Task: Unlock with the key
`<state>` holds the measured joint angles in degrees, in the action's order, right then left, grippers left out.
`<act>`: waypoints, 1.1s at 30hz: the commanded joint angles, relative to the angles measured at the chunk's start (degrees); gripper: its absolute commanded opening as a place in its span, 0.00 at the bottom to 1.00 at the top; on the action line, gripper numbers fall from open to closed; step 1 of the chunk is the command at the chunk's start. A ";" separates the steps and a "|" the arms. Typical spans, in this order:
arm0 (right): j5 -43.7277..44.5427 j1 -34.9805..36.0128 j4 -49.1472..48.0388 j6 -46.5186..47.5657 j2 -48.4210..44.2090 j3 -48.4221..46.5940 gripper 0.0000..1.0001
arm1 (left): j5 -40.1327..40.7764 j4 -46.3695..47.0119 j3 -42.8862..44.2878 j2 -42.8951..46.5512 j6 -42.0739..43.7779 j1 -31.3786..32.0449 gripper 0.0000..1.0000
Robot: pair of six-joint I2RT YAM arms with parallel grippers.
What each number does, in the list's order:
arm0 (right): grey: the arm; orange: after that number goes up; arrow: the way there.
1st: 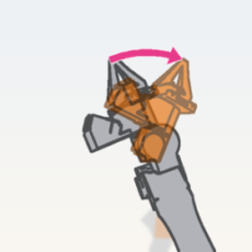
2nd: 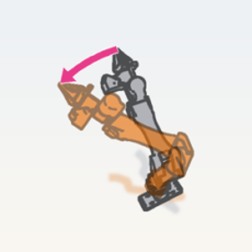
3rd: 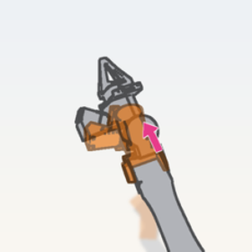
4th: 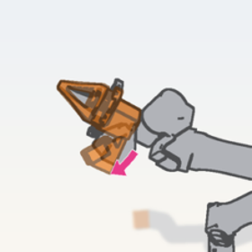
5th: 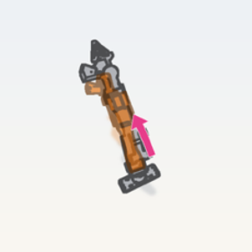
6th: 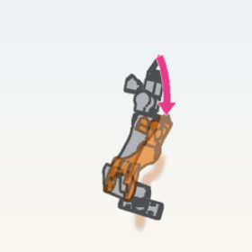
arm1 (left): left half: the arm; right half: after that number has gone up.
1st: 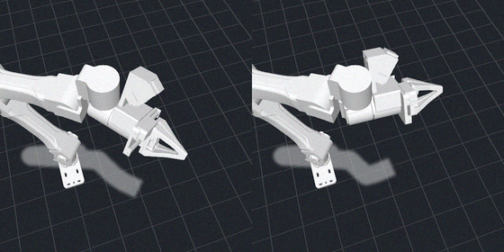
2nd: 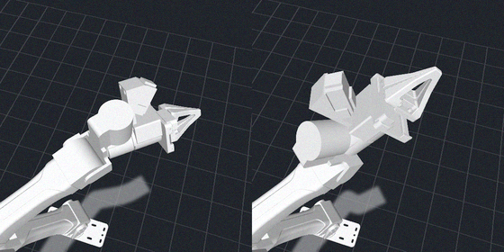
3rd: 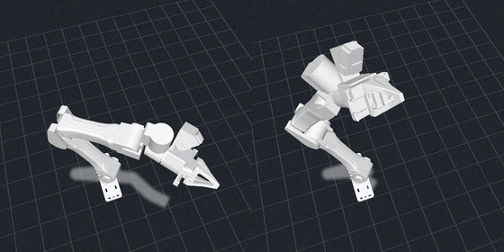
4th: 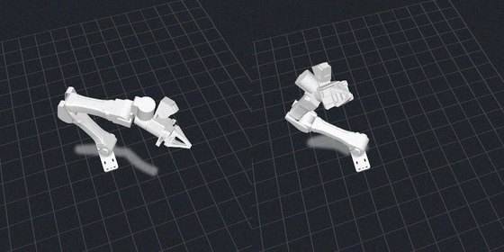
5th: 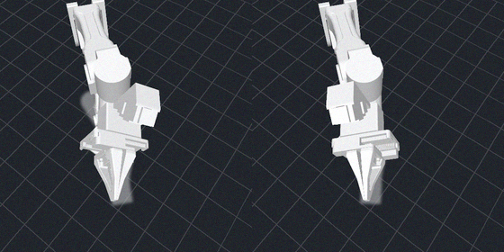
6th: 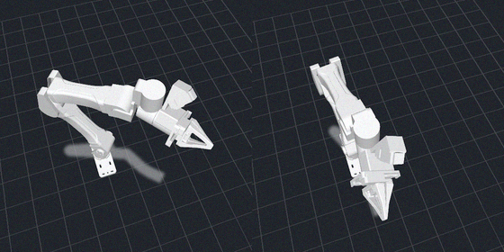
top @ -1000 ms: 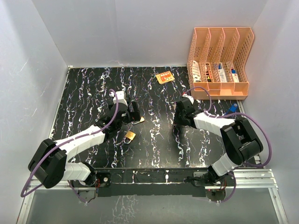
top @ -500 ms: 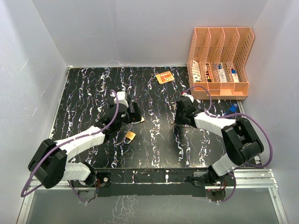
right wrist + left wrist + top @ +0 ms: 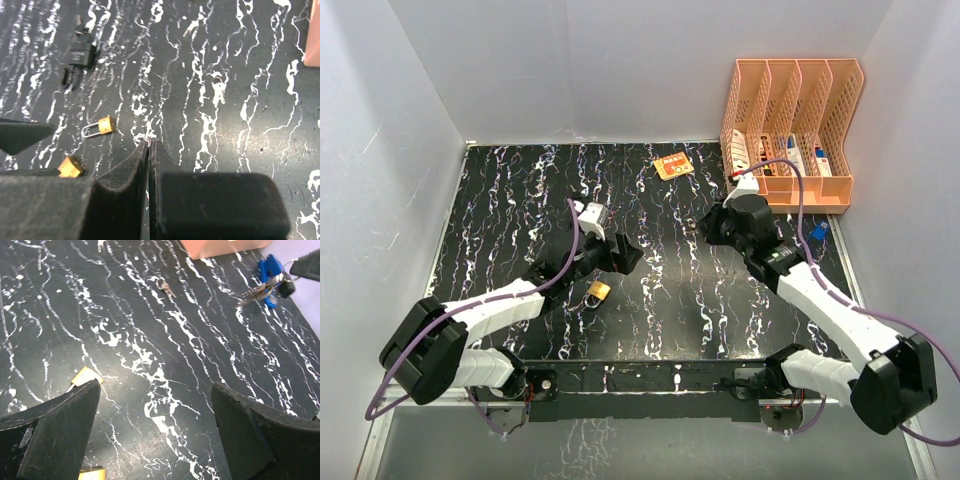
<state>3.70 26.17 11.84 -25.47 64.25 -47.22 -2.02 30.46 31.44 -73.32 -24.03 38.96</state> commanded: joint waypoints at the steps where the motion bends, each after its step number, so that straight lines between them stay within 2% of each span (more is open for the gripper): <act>1: -3.97 -0.08 -0.99 1.87 -4.85 -2.92 0.00 | -5.77 8.48 -0.59 1.75 2.54 1.72 0.91; 12: -8.92 0.40 -0.94 -0.46 -9.43 -2.85 0.00 | -5.57 20.85 -1.94 -2.27 5.57 8.36 0.88; 25: -9.99 1.23 -2.08 -2.98 -10.62 -2.02 0.00 | 3.92 30.16 0.03 -10.97 13.32 16.90 0.81; 29: -9.80 1.61 -2.38 -4.47 -10.52 -1.87 0.00 | 8.64 36.64 -0.98 -13.29 17.40 18.93 0.78; 33: -9.53 1.98 -2.74 -6.28 -10.14 -1.73 0.00 | 9.84 47.95 -2.76 -16.39 21.55 20.22 0.72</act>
<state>-5.85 27.62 12.62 -29.28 55.05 -47.51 4.34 63.77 29.89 -87.90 -8.29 58.00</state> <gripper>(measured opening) 0.012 0.755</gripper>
